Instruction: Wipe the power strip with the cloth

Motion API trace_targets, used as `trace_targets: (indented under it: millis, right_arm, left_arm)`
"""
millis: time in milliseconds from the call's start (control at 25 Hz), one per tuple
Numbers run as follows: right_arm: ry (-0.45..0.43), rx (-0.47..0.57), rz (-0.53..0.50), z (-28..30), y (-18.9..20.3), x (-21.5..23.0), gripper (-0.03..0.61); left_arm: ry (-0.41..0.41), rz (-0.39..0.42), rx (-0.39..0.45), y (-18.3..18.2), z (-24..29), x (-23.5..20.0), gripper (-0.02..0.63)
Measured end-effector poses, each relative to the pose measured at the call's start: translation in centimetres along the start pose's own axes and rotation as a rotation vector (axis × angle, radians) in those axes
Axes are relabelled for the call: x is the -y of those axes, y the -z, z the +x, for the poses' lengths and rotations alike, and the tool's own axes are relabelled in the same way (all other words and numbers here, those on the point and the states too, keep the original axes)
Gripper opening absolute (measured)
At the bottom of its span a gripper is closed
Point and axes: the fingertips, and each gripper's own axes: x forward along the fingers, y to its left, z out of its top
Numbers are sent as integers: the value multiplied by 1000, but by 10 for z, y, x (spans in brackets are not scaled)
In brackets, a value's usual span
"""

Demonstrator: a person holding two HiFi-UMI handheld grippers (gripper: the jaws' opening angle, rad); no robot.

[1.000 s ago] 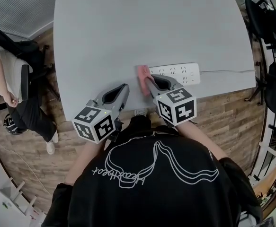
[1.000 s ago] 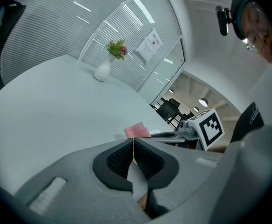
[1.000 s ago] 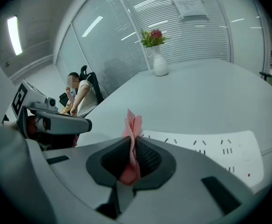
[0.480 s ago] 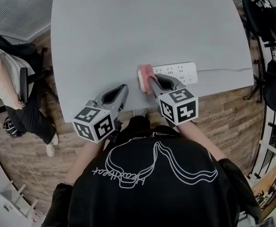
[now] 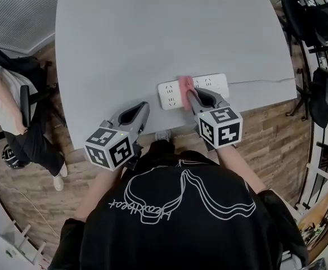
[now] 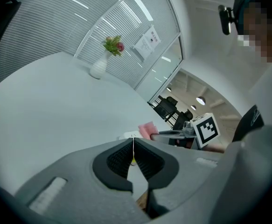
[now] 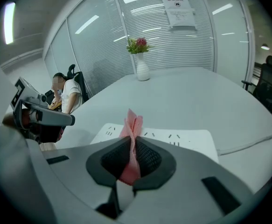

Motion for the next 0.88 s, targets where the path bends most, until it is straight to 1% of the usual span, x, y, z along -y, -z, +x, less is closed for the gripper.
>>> trace_targets:
  millis: [320, 640, 880]
  right_arm:
    - [87, 18, 66, -24, 6, 51, 37]
    - [167, 19, 74, -36, 12, 86, 37]
    - [224, 8, 64, -51, 19, 112, 35]
  left_arm:
    - [2, 0, -15, 3, 5, 8, 14]
    - [32, -21, -20, 4, 5, 7, 15]
    - [33, -19, -20, 5, 4, 8, 15]
